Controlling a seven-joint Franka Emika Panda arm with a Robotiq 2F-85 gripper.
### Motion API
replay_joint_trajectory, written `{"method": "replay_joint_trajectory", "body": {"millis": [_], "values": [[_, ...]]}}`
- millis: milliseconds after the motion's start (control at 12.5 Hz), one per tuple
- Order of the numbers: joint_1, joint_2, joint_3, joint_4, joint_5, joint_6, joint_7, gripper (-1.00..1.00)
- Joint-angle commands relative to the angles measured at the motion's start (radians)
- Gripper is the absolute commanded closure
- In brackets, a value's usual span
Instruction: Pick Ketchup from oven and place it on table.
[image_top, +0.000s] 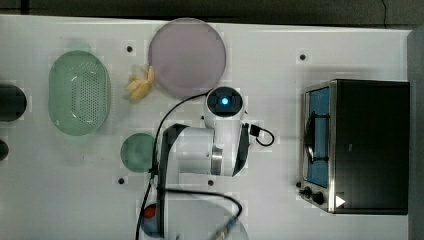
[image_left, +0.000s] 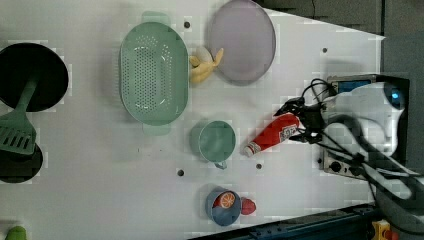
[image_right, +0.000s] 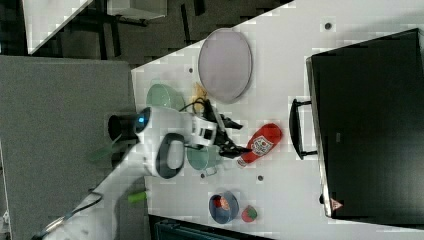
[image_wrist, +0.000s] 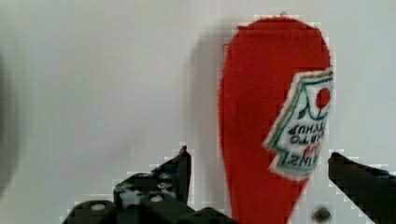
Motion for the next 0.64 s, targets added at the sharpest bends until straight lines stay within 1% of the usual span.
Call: {"method": "replay_joint_trajectory", "body": {"millis": [80,320,480,640], "values": [[-0.006,-0.212,-0.005,0.192,-0.004,-0.119,0.029,-1.0],[-0.007,-0.286,-0.005,0.384,-0.006,-0.409,0.029,-1.0],[-0.008,-0.291,-0.009,0.509,-0.013,-0.571,0.029,-1.0],[-0.01,-0.291,-0.012,0.601,-0.043,-0.72,0.029,-1.0]]}}
